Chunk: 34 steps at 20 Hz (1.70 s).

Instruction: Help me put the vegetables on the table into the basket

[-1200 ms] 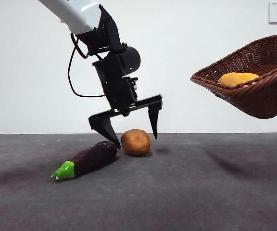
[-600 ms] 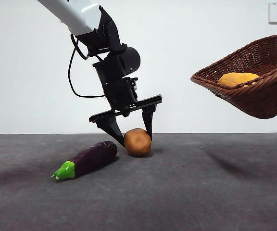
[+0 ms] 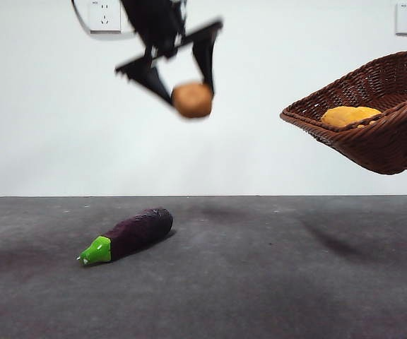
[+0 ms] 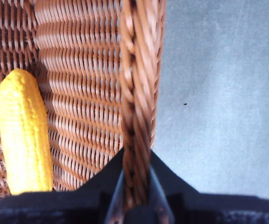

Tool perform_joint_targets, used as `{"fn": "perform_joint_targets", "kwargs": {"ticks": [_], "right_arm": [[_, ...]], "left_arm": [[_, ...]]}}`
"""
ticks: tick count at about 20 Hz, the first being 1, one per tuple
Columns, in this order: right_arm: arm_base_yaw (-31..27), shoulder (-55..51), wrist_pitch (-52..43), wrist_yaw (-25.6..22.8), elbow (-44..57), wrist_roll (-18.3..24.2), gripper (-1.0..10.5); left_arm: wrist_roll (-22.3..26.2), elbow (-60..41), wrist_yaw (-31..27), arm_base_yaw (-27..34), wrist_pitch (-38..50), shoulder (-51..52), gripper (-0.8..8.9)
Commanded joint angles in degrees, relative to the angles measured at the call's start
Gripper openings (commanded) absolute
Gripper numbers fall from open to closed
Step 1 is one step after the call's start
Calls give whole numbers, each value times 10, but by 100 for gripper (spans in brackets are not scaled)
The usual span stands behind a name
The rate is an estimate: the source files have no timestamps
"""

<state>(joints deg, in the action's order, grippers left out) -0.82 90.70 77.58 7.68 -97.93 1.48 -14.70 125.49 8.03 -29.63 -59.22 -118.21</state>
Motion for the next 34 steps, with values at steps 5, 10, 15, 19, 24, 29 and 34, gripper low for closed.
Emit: {"fn": "perform_joint_targets", "kwargs": {"ticks": [5,10,15,19,24,29,34], "right_arm": [[9,2,13,73,-1,-9,-12],[39,2,14,104,-1,-8,-12],[78,2,14,104,-1,-8,-12],[102,2,14,104,-1,-8,-12],[107,2,14,110,-1,-8,-12],[106,2,14,93,-1,-13,-12],[105,2,14,53,-1,-14,-12]], "left_arm": [[125,-3,54,-119,0,58,-5],[135,-3,42,-159,10,37,-4],[120,-3,21,-149,19,27,0],[94,-3,-19,-135,20,27,165],[88,-3,-19,-129,19,27,536],[98,-3,-47,-121,-7,31,535],[103,-3,-63,-96,-136,38,535]]}}
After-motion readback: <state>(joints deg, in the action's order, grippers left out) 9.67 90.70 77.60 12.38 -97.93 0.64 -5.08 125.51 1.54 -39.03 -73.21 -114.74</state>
